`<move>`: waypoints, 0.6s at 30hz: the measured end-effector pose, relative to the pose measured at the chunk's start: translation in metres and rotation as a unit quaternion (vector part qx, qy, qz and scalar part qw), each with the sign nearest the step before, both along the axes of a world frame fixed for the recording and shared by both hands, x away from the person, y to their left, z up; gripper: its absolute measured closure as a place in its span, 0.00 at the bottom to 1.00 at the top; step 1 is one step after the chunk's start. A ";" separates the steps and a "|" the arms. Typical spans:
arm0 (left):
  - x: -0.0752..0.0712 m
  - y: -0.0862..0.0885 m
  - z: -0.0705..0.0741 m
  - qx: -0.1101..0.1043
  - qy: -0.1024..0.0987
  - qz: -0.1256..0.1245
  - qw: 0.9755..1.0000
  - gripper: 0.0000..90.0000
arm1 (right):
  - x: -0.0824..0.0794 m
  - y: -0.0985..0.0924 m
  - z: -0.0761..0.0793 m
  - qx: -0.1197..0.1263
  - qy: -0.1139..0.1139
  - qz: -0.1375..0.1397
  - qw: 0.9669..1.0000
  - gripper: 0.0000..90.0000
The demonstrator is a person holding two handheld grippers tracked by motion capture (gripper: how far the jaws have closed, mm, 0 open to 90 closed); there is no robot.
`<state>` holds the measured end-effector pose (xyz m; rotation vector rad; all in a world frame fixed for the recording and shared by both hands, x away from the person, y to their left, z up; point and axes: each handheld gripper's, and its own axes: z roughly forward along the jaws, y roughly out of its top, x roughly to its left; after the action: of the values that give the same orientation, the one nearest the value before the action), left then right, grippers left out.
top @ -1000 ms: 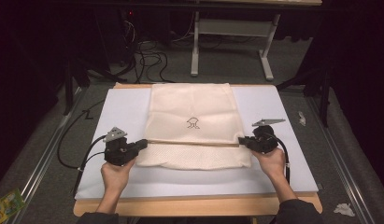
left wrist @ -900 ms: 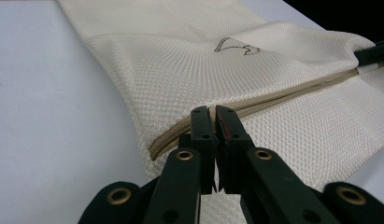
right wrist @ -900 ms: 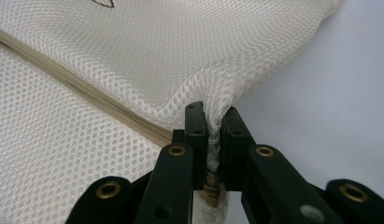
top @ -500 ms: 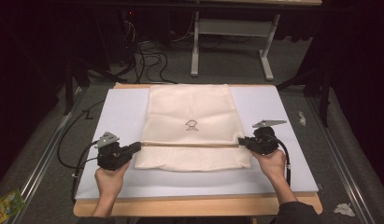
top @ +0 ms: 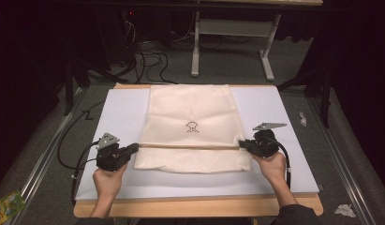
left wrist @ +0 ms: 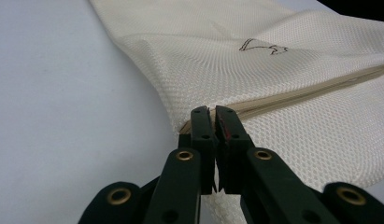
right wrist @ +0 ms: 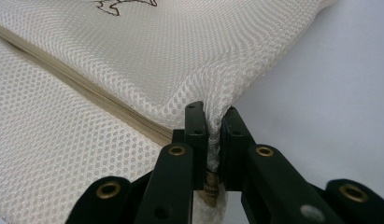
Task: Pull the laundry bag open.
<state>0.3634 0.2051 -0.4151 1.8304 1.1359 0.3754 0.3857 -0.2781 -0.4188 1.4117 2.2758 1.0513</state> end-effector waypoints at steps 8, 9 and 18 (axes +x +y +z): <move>0.002 -0.004 -0.007 0.034 0.004 0.002 0.999 0.97 | -0.003 -0.001 0.000 -0.001 -0.007 -0.002 1.000 0.95; 0.003 -0.004 -0.007 0.031 0.006 0.001 0.999 0.97 | -0.004 -0.002 0.000 0.000 -0.006 -0.002 1.000 0.95; 0.005 -0.006 -0.010 0.030 0.017 -0.008 0.999 0.97 | -0.008 -0.004 -0.002 -0.001 -0.006 -0.009 1.000 0.95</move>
<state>0.3688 0.1994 -0.4250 1.9040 1.1447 0.3741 0.3780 -0.2821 -0.4208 1.4188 2.2516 1.0479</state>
